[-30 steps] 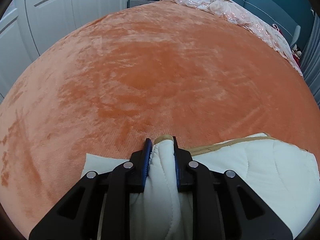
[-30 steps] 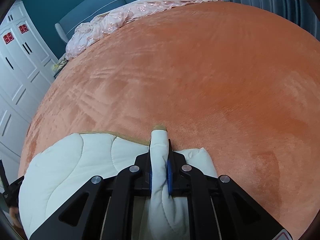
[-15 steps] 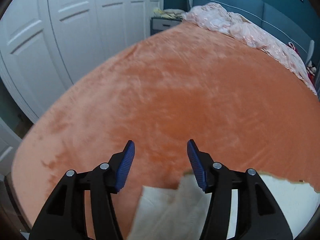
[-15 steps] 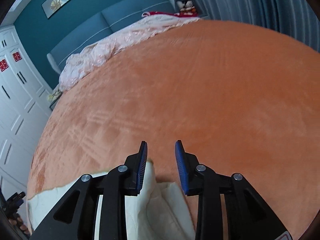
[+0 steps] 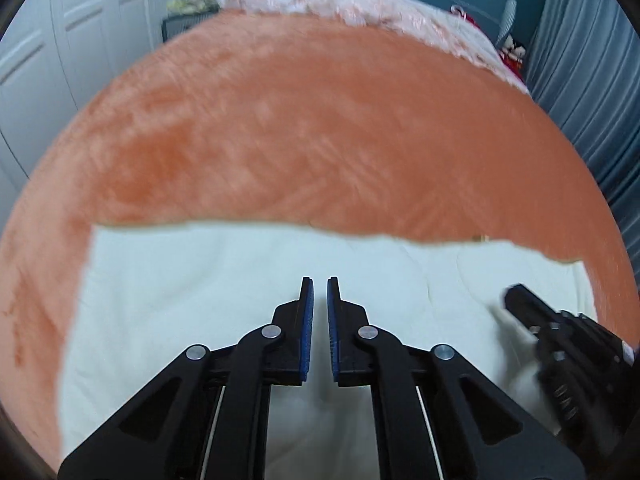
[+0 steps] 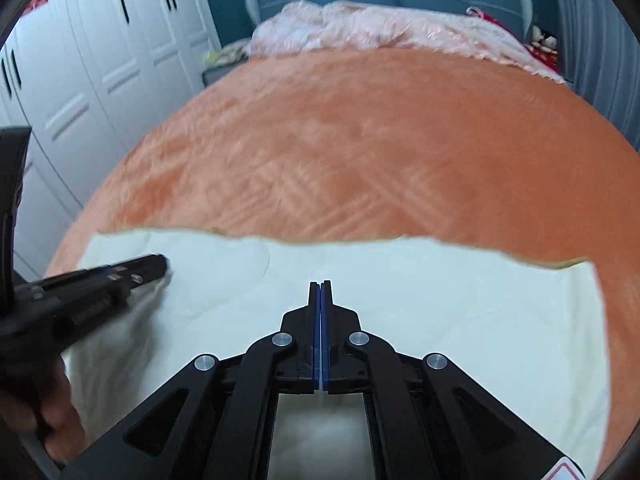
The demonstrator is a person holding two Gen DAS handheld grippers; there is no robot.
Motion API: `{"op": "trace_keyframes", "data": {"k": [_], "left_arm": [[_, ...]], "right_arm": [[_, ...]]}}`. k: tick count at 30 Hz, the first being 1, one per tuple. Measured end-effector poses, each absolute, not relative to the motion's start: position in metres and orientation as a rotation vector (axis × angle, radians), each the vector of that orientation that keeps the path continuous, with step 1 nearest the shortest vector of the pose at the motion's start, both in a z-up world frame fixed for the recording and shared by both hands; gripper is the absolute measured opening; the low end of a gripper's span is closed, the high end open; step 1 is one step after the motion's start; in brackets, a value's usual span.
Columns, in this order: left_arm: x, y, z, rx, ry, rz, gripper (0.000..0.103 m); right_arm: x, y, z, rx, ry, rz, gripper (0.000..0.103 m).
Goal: Fold large clothes
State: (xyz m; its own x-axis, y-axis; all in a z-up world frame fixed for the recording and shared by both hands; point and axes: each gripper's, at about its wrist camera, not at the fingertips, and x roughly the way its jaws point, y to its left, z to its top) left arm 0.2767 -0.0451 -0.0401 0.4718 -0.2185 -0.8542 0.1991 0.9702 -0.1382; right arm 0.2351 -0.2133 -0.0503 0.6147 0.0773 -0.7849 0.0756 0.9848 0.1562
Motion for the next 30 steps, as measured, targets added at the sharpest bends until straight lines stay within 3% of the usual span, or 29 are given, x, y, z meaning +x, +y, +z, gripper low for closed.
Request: {"op": "trace_keyframes", "data": {"k": [7,30], "left_arm": [[0.274,-0.057,-0.087,0.009,1.023,-0.208,0.006],[0.268,-0.080,-0.100,0.148,0.913,-0.125,0.004]], "right_arm": [[0.241,-0.212,-0.097,0.232,0.969,-0.018,0.000],[0.248,-0.205,-0.112,0.182,0.922,-0.036,0.000]]}}
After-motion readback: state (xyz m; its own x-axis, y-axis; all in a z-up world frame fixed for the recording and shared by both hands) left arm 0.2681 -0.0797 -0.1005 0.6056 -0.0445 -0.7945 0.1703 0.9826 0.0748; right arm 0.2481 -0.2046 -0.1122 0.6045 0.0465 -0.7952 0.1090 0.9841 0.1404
